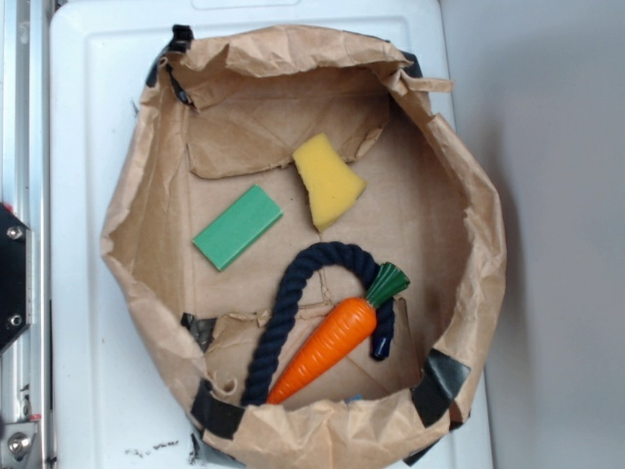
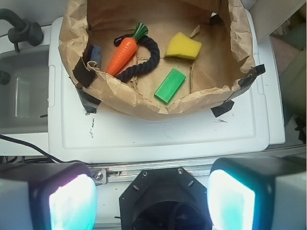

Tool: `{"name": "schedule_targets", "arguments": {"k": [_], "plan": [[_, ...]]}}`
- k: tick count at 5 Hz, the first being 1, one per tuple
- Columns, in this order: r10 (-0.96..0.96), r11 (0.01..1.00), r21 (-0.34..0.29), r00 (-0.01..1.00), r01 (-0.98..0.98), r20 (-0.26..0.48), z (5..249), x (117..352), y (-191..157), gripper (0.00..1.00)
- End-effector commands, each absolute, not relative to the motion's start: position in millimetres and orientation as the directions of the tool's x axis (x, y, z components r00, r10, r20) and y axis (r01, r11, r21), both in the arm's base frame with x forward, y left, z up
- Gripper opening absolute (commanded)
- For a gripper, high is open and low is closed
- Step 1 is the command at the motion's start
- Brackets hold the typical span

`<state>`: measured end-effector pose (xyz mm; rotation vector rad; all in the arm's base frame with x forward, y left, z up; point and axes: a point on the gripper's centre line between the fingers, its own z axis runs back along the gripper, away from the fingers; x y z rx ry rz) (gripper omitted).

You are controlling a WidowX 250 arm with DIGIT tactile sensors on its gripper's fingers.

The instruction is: Grab the green block.

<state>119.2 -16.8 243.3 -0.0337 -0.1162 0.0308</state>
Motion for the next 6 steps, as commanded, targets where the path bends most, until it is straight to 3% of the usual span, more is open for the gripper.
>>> {"name": "schedule_targets", "arguments": {"k": [1, 2, 4, 6], "plan": [[0.033, 0.999, -0.035, 0.993, -0.029, 0.115, 243, 119, -17, 1.0], [0.078, 0.996, -0.05, 0.991, -0.073, 0.104, 239, 147, -46, 1.0], [0.143, 0.989, -0.06, 0.984, -0.137, 0.106, 218, 187, -73, 1.0], [0.143, 0.989, -0.06, 0.984, -0.137, 0.106, 218, 187, -73, 1.0]]}}
